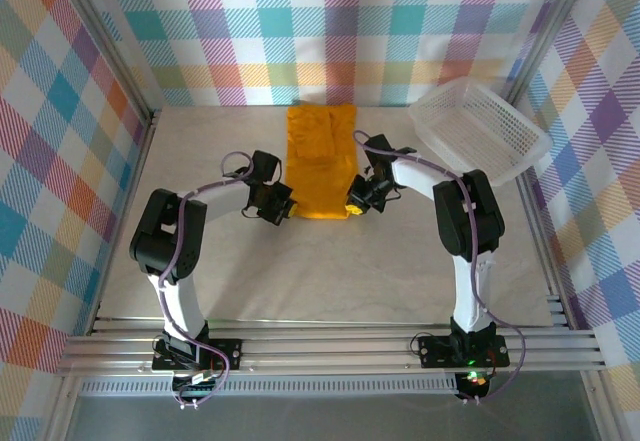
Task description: Fold and stack the t-shirts
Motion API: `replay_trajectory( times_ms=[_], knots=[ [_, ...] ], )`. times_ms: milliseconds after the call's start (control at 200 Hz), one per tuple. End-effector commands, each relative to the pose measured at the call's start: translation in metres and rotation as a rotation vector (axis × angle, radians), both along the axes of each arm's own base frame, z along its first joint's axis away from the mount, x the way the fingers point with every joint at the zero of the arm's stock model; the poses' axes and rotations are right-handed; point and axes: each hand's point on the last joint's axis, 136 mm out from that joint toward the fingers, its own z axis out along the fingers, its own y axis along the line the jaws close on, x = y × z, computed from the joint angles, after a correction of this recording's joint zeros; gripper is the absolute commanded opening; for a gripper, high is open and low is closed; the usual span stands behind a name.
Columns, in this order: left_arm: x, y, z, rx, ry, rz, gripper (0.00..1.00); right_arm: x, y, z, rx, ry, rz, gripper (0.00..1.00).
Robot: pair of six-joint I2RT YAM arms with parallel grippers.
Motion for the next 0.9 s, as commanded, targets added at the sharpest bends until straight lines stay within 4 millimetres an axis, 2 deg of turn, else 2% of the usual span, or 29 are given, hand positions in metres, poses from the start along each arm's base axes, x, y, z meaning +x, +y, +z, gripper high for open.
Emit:
replay_trajectory(
  times_ms=[0,130,250,345,440,545,670,770,865,895],
  knots=[
    [-0.023,0.006,0.018,0.062,-0.005,-0.087,0.0,-0.023,-0.004,0.016,-0.005,-0.013,0.045,0.0],
    [-0.07,0.003,0.019,0.037,0.025,-0.192,0.0,-0.069,-0.002,0.015,-0.003,0.029,0.107,0.0],
    [-0.126,0.005,0.017,0.017,0.069,-0.272,0.0,-0.12,0.002,0.018,0.015,0.089,0.152,0.0],
    [-0.161,0.007,0.032,0.001,0.06,-0.309,0.0,-0.157,-0.001,0.027,0.02,0.141,0.17,0.0],
    [-0.177,0.008,0.055,-0.039,0.015,-0.305,0.0,-0.177,-0.006,0.044,0.041,0.16,0.149,0.0],
    [-0.174,0.008,0.087,-0.072,-0.066,-0.279,0.0,-0.18,-0.008,0.075,0.066,0.133,0.121,0.0],
    [-0.154,0.006,0.12,-0.068,-0.154,-0.247,0.0,-0.171,0.001,0.111,0.122,0.13,0.092,0.0],
    [-0.125,0.003,0.145,-0.081,-0.221,-0.189,0.0,-0.145,0.005,0.135,0.147,0.1,0.059,0.0],
    [-0.086,0.0,0.162,-0.083,-0.268,-0.137,0.0,-0.109,0.005,0.153,0.161,0.064,0.009,0.0],
    [-0.072,-0.001,0.161,-0.072,-0.265,-0.127,0.0,-0.095,0.004,0.155,0.158,0.054,-0.008,0.0]
  ],
)
